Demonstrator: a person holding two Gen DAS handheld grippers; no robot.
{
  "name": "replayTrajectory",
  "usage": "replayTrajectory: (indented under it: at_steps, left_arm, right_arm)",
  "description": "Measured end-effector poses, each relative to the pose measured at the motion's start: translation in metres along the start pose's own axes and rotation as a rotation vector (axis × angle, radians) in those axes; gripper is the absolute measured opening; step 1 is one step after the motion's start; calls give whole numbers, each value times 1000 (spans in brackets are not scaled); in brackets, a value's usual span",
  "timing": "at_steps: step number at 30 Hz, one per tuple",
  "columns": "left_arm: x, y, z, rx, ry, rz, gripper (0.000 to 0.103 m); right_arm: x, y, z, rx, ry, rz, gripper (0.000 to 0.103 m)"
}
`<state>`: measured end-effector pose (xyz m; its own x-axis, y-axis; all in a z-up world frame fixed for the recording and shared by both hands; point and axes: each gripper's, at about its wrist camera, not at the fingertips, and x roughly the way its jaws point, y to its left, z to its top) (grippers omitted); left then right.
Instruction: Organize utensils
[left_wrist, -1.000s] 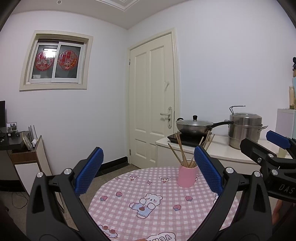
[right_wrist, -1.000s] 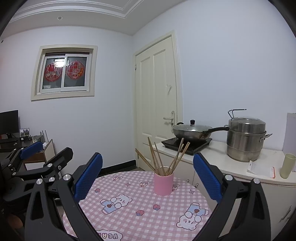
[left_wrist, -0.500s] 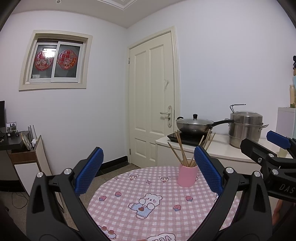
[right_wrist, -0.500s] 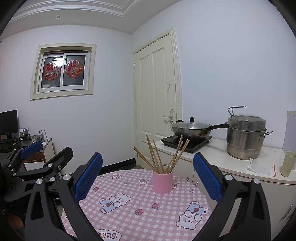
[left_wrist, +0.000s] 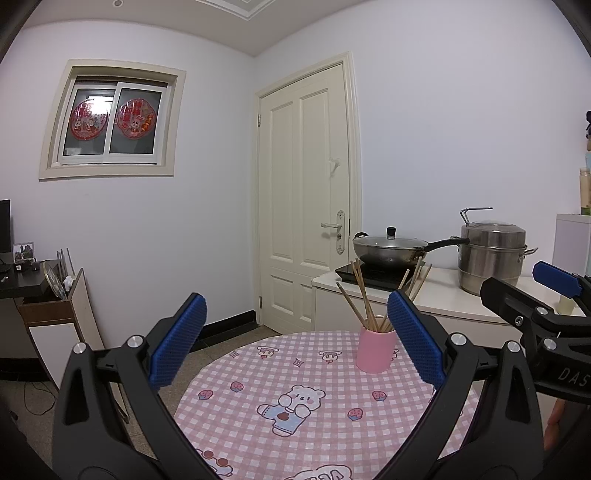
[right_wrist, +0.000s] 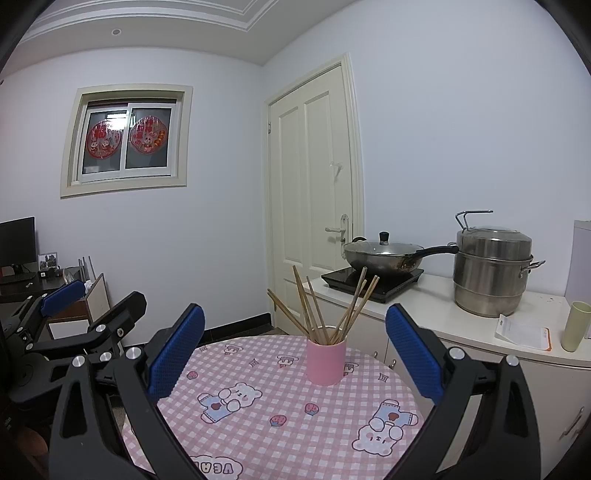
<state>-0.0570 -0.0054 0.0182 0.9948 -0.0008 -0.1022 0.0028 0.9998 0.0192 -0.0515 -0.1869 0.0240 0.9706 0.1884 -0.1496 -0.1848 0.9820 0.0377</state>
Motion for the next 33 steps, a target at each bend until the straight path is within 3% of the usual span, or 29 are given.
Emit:
replayTrajectory:
  at_steps: [33]
  left_arm:
    - [0,-2,-1,0,-5,15,97]
  right_arm:
    - [3,0,-3,-5,11,2,95]
